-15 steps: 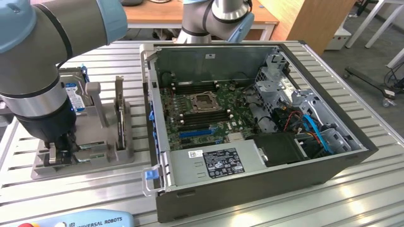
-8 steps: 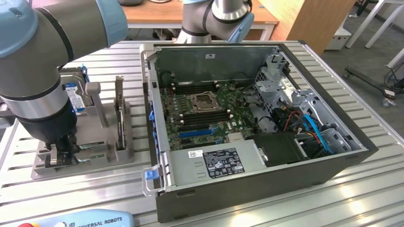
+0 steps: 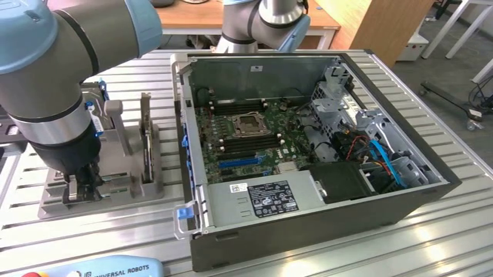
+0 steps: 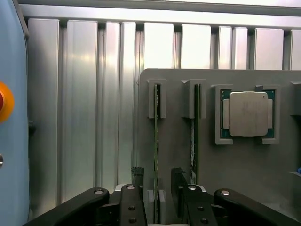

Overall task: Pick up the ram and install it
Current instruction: 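Pick up the ram and move it above insertion slot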

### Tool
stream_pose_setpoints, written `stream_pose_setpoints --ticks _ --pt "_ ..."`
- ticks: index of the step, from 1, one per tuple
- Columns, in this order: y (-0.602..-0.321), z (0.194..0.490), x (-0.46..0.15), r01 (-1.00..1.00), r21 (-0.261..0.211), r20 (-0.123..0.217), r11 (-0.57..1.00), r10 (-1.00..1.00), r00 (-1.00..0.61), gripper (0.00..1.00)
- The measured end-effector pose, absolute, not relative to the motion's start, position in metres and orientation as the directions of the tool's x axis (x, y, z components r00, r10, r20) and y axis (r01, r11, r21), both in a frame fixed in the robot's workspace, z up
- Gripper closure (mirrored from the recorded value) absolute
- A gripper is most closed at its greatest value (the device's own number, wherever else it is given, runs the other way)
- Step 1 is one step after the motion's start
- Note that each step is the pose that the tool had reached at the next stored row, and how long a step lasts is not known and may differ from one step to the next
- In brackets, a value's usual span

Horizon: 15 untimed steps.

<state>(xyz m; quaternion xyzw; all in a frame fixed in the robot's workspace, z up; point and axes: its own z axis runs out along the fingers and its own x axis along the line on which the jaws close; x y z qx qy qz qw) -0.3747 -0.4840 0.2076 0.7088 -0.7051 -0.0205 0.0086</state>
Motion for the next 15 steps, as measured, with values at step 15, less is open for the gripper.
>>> stream_pose_setpoints --ticks 15 --pt "-0.4841 0.2021 -0.3700 -0.999 0.041 -0.017 -0.006 -1.000 0.005 0.63"
